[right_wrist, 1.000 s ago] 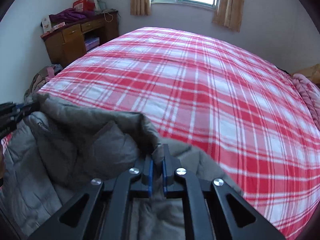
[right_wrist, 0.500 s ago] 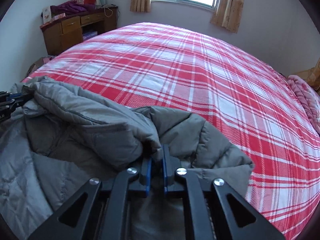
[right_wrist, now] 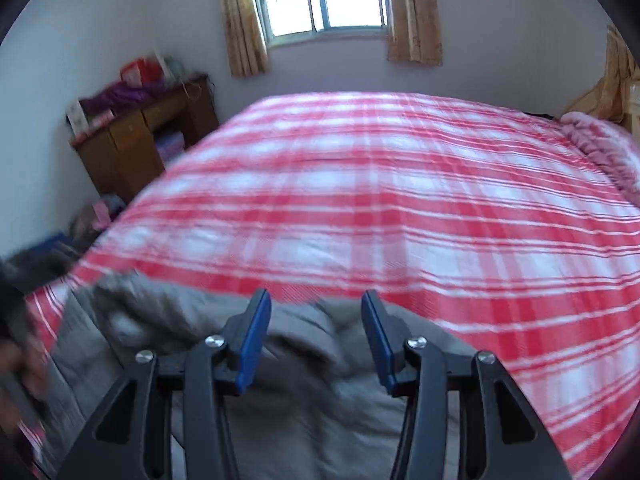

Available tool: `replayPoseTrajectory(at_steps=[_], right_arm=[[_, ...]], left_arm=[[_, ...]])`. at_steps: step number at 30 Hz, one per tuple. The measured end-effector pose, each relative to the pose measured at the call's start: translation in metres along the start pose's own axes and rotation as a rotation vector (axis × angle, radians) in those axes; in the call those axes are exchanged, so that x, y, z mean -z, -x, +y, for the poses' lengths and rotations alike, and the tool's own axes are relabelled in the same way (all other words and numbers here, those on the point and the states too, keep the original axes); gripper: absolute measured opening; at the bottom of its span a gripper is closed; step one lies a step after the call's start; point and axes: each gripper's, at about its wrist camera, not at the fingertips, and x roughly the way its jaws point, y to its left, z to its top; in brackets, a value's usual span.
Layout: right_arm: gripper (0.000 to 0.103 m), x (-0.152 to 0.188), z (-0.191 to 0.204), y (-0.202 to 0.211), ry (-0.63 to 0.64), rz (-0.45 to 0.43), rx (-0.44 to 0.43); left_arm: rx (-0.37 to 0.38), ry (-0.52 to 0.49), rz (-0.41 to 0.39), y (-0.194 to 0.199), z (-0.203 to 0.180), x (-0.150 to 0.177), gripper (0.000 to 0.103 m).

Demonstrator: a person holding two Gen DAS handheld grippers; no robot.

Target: Fold large clothes

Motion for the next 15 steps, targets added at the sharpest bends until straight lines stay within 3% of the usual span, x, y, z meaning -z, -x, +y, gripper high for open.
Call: replayPoseTrajectory(at_steps=[2,5,9,15], right_arm=[[0.05,0.002,0.011,-0.019,0.001,0.014,-0.006],[0.05,0.026,0.019,-0.048,0.008,0.082,-0.025],[0.049,0.054,0.017,-0.064,0.05,0.106,-0.031],[0.049,0.06,0.017,-0.069,0.054,0.096,-0.029]], left_arm=[[-0.042,-0.027,0.037,-0.017,-0.004,0.021,0.084],[-0.021,-0.014,0.099,-0.036,0.001,0.047,0.084],[-0.005,0.006,0.112,-0.044,0.002,0.056,0.086],[-0.049,-0.04,0.137,-0.054,-0.012,0.06,0.089]])
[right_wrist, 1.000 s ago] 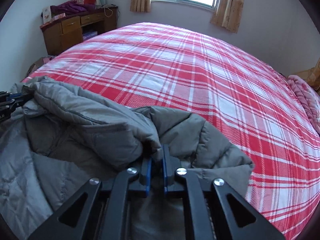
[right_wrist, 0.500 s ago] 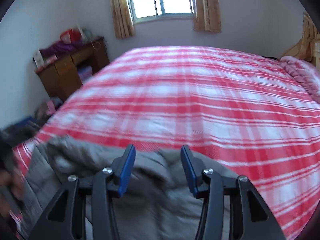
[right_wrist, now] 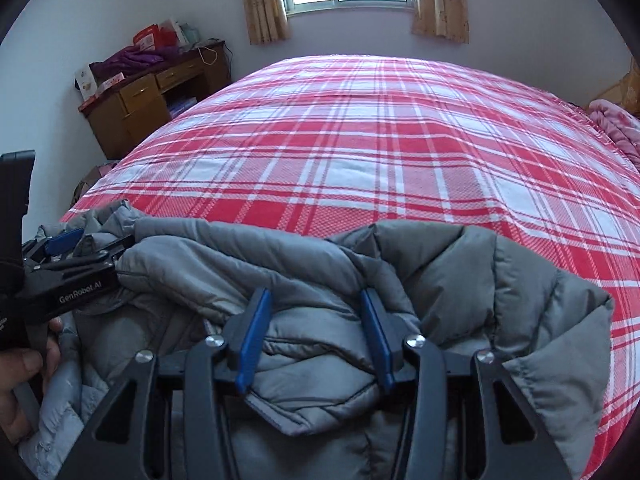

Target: Fold large clothes

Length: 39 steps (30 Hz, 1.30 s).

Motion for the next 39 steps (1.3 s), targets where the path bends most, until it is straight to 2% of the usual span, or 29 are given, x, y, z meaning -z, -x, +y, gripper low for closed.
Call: replayPoseTrajectory(at_steps=[10,39], right_arm=[[0.049,0.002,0.006,-0.01,0.031,0.027,0.05],[0.049,0.001,0.007,-0.014,0.03,0.031,0.056]], left_arm=[[-0.056,-0.037,-0.007,-0.003,-0.009,0.0,0.091],[-0.037,-0.025,0.002,-0.007,-0.007,-0.001,0.091]])
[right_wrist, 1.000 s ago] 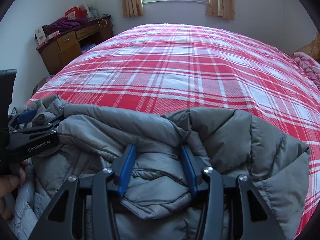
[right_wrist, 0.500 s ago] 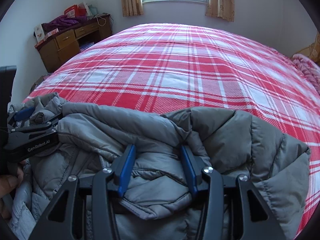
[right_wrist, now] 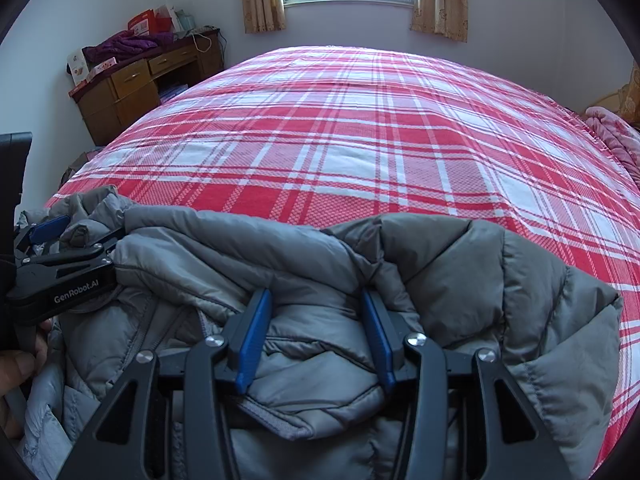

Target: Fold large clothes

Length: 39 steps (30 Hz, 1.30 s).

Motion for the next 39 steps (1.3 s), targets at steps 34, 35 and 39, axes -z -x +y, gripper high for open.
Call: replayPoseTrajectory(at_steps=[34,35,39], right_arm=[[0.085,0.226,-0.057,0.242,-0.131,0.064,0.073],[0.085,0.234,-0.055,0.248,-0.129,0.067,0.077],[0.085,0.269,-0.052,0.269,-0.15,0.08,0.064]], left_arm=[[0.139,-0.013,0.116,0.22,0.188,0.261,0.092],[0.148,-0.004,0.124,0.222,0.191,0.267,0.092],[0.174,0.023,0.159,0.233,0.204,0.298,0.092]])
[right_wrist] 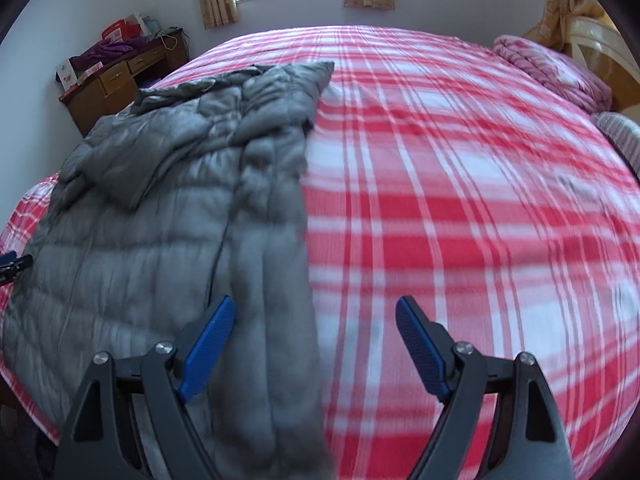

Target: Fold large clothes

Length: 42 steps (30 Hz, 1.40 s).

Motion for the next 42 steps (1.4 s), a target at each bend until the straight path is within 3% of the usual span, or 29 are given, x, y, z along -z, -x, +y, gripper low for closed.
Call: replayPoseTrajectory(at_steps=[4,9,11,12,13,14,16,19,24,32,35,38,42], right_arm=[[0.085,0.026,0.006,0.012,-0.007,0.008,-0.022],[0.084,0.06,0.014,0.021,-0.006,0.03,-0.047],[0.073,0.073,0.016,0.026,-0.003,0.021,-0.05],[0.069,0.077,0.017,0.028,0.001,0.018,-0.055],[0.056,0.079,0.017,0.03,-0.004,0.018,-0.068],[0.038,0.08,0.017,0.03,-0.016,0.023,-0.09],[0.02,0.08,0.016,0.031,-0.043,0.029,-0.16],[0.013,0.082,0.022,0.038,-0.043,0.006,-0.174],[0.01,0.081,0.022,0.068,-0.073,-0.087,-0.231],[0.009,0.058,0.021,0.148,-0.101,-0.242,-0.367],[0.009,0.044,0.022,0.186,-0.1,-0.333,-0.411],[0.009,0.02,0.021,0.207,-0.092,-0.416,-0.403],[0.009,-0.03,0.016,0.176,-0.133,-0.467,-0.335]], left_arm=[[0.001,-0.002,0.011,0.007,0.006,0.027,0.092],[0.058,0.025,0.027,0.014,0.014,0.052,0.092],[0.07,0.034,0.023,0.015,0.014,0.052,0.091],[0.084,0.037,0.021,0.015,0.014,0.052,0.082],[0.114,0.041,0.029,0.014,0.013,0.052,0.067],[0.17,0.056,0.048,0.012,0.013,0.051,0.058],[0.213,0.071,0.058,0.012,0.011,0.051,0.036],[0.214,0.042,0.037,0.021,0.006,0.051,0.01],[0.265,0.04,-0.059,0.063,0.015,0.046,0.004],[0.454,0.09,-0.274,0.174,0.054,0.013,0.003],[0.453,0.054,-0.328,0.196,0.055,-0.002,0.003],[0.392,0.016,-0.358,0.183,0.052,-0.029,0.003],[0.389,0.046,-0.343,0.124,0.055,-0.087,0.004]])
